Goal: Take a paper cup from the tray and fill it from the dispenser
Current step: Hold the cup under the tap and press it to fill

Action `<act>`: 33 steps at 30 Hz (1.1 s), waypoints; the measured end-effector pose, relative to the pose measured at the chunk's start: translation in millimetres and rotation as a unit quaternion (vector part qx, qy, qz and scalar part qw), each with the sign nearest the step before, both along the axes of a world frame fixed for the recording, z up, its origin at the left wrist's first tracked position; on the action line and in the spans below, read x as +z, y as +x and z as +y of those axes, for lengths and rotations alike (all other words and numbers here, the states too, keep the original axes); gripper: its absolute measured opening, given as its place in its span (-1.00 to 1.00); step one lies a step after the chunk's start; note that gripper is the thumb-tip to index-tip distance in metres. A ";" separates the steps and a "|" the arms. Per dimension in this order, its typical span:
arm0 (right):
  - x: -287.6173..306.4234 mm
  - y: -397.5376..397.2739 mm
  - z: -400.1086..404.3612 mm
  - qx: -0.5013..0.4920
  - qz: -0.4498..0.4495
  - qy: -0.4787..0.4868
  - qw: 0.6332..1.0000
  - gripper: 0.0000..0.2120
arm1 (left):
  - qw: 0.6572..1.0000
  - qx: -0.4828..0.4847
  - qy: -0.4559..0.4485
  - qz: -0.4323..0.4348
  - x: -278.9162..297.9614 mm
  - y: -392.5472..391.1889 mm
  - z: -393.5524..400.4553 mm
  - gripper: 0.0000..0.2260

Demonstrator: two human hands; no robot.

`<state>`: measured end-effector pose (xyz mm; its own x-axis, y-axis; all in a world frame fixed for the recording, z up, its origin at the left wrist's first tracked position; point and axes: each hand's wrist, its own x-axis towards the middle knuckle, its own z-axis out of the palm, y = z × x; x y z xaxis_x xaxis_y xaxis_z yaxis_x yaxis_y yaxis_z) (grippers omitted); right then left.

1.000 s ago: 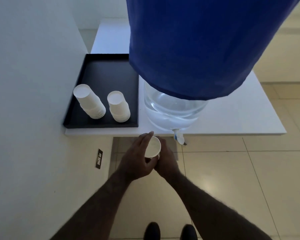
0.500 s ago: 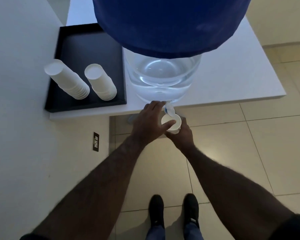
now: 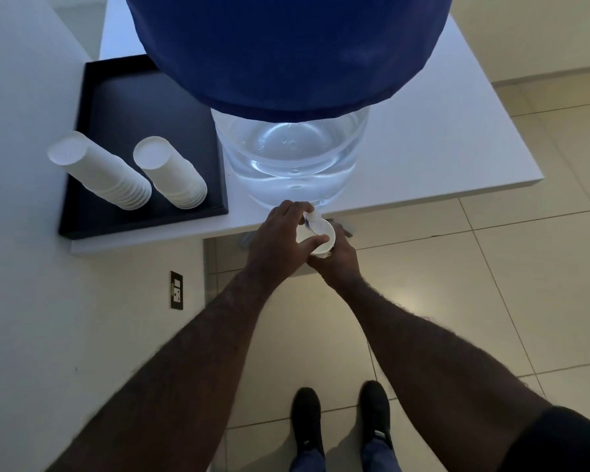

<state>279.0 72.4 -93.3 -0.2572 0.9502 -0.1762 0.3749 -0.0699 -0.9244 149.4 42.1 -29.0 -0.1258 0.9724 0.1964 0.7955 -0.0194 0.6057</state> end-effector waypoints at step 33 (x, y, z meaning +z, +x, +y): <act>2.1 -8.6 7.4 -0.014 0.003 -0.046 0.999 -0.44 | 0.993 0.068 -0.045 -0.084 4.9 -5.8 17.9 -0.64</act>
